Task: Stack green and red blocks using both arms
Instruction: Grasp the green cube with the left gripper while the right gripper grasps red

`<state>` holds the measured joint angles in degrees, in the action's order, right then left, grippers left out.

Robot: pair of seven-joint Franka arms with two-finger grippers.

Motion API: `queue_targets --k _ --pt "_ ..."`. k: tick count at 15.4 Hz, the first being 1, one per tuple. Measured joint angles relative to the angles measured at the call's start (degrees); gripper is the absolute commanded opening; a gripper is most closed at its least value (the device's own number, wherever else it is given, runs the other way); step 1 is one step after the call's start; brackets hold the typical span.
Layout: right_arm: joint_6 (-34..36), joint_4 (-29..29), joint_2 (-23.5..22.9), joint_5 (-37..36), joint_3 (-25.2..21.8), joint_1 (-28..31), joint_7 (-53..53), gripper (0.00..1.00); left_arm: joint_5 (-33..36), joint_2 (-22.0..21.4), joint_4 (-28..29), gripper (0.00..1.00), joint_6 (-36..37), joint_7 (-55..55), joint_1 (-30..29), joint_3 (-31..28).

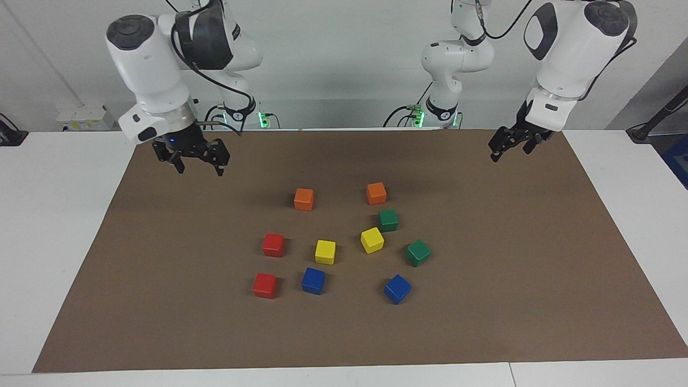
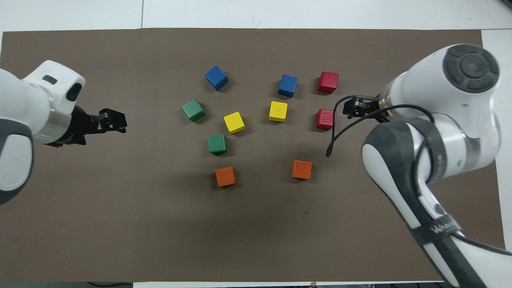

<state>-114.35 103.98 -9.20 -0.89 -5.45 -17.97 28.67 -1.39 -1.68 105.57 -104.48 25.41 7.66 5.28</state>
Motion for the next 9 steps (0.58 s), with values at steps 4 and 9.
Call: queue_targets --k 4,9 --pt "-7.4 0.1 -6.9 1.0 0.0 -0.7 2.4 1.00 0.0 7.2 0.4 1.00 -9.4 11.6 6.8 0.3" --pt "-12.2 0.0 -11.4 2.0 0.0 -1.6 3.9 1.00 0.0 12.1 0.6 1.00 -15.7 13.9 10.4 0.3"
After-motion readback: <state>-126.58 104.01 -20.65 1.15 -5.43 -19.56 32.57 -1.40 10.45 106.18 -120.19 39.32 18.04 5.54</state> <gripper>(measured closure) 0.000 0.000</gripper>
